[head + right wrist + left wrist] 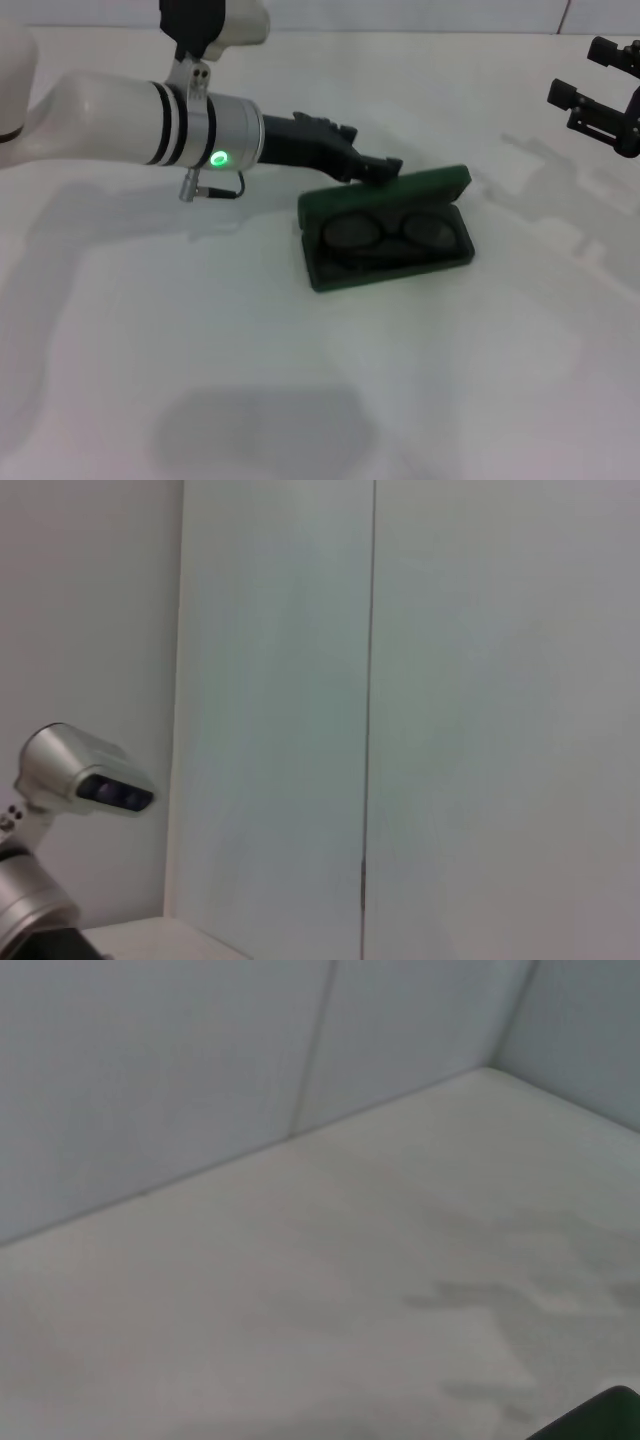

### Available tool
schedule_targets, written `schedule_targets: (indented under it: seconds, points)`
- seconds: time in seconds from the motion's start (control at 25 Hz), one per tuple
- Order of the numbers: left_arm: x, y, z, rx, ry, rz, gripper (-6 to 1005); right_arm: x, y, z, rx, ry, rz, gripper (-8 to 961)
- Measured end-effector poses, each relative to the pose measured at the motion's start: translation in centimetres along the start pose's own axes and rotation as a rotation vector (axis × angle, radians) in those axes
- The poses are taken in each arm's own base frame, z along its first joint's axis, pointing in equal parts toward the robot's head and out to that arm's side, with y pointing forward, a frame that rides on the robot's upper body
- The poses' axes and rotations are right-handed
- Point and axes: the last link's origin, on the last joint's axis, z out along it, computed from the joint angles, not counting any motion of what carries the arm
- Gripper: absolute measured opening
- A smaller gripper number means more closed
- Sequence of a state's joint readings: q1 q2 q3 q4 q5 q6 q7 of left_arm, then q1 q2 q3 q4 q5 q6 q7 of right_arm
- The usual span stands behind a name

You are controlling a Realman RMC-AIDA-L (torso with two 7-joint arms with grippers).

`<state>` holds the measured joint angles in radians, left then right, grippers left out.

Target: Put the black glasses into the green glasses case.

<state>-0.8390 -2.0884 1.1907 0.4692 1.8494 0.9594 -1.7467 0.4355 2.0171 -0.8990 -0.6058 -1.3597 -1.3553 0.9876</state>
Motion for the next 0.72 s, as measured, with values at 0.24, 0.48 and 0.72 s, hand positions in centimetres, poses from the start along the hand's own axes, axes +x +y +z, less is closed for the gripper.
schedule_targets:
  seconds: [0.24, 0.48, 0.72]
  points:
    - [-1.4, 0.7, 0.1, -0.029, -0.033, 0.04, 893, 0.1, -0.2, 0.2, 0.012, 0.011, -0.001, 705]
    - [-2.5, 1.3, 0.5, -0.042, -0.058, 0.073, 893, 0.0, -0.3, 0.5, 0.017, 0.014, -0.004, 703]
    - [-2.0, 1.9, -0.6, -0.096, 0.091, 0.072, 893, 0.0, 0.5, 0.9, -0.043, 0.017, -0.008, 704]
